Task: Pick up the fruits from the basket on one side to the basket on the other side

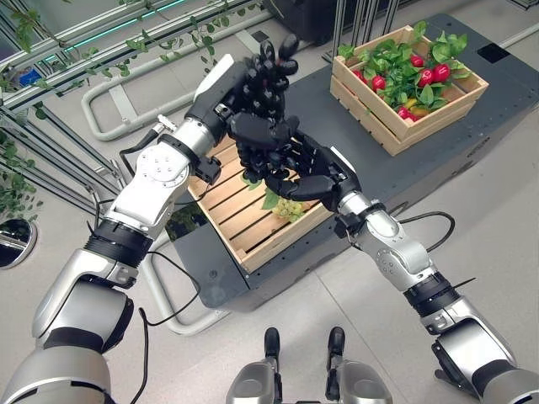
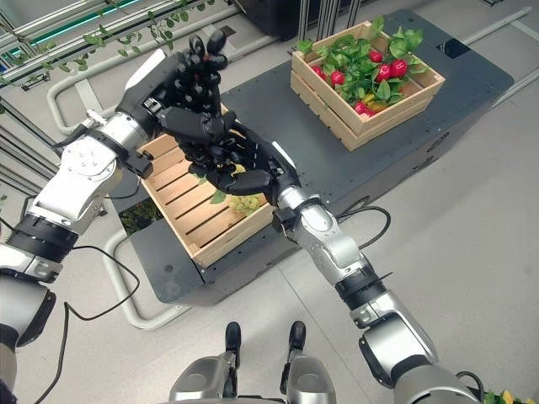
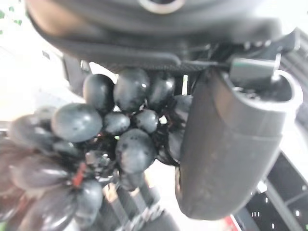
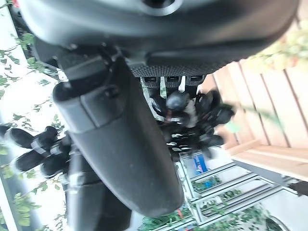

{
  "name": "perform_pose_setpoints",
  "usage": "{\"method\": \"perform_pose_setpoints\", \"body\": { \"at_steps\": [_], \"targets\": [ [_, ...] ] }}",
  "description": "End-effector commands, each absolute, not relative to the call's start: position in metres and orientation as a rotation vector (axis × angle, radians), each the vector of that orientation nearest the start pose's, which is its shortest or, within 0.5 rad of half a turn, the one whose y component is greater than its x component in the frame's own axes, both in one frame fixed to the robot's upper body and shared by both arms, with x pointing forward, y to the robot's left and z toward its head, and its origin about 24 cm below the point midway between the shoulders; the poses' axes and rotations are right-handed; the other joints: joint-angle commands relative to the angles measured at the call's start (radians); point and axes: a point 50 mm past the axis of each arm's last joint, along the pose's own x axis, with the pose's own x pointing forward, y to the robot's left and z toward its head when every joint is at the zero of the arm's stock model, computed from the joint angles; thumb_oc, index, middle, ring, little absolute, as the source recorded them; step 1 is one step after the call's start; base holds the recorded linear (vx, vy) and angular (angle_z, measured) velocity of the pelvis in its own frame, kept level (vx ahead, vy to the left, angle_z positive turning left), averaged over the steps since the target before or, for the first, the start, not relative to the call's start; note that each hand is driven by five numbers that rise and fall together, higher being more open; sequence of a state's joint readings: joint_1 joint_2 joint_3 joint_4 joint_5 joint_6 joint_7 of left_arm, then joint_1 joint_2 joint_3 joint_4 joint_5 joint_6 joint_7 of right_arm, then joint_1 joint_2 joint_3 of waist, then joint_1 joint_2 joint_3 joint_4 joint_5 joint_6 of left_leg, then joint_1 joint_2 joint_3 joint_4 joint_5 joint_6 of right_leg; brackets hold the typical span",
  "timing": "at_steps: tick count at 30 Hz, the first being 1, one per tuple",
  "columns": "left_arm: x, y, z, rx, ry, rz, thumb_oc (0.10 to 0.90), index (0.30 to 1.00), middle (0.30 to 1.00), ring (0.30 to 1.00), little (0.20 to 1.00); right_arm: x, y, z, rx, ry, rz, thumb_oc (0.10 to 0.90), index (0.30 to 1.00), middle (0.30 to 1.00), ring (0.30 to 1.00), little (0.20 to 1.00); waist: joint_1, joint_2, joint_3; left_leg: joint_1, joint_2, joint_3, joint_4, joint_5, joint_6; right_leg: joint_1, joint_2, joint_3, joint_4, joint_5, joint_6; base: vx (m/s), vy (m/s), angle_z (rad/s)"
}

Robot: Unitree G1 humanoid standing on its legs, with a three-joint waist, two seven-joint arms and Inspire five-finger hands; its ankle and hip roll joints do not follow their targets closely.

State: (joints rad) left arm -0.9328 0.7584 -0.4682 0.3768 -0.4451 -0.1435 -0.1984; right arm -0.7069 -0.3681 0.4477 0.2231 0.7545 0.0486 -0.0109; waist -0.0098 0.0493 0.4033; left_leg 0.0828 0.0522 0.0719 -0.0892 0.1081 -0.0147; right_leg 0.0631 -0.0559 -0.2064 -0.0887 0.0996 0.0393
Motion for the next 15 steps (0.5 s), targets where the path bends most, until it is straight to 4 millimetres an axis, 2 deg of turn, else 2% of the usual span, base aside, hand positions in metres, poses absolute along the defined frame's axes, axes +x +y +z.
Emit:
{"method": "perform_pose_setpoints", "body": {
  "at_steps": [1, 9, 15],
  "targets": [
    [0.369, 0.145, 0.24, 0.404, -0.497, -0.529, 0.4, 0.3, 0.3, 0.3, 0.3, 0.333, -0.049, 0.157, 0.352, -0.174, 0.588, 0.8, 0.9, 0.9, 0.9, 0.9, 0.026, -0.005, -0.411, 0.028, -0.033, -0.005, 0.002, -0.142, 0.015, 0.056, -0.06, 0.032, 0.001, -0.095, 0.01, -0.01, -0.002, -0.05],
    [0.366, 0.12, 0.227, 0.322, -0.49, -0.626, 0.4, 0.3, 0.3, 0.3, 0.3, 0.328, -0.029, 0.161, 0.47, -0.143, 0.687, 0.8, 0.9, 0.9, 0.9, 0.9, 0.024, -0.016, -0.424, 0.025, -0.031, -0.002, 0.002, -0.14, 0.017, 0.051, -0.057, 0.039, 0.001, -0.094, 0.006, 0.0, -0.001, -0.03],
    [0.362, 0.109, 0.231, 0.218, -0.538, -0.659, 0.4, 0.3, 0.3, 0.3, 0.3, 0.324, -0.018, 0.15, 0.509, -0.065, 0.738, 0.8, 0.9, 0.9, 0.9, 0.9, 0.023, -0.022, -0.432, 0.024, -0.029, 0.0, 0.002, -0.139, 0.017, 0.05, -0.057, 0.039, 0.001, -0.093, 0.006, 0.0, 0.0, 0.0]
  ]
}}
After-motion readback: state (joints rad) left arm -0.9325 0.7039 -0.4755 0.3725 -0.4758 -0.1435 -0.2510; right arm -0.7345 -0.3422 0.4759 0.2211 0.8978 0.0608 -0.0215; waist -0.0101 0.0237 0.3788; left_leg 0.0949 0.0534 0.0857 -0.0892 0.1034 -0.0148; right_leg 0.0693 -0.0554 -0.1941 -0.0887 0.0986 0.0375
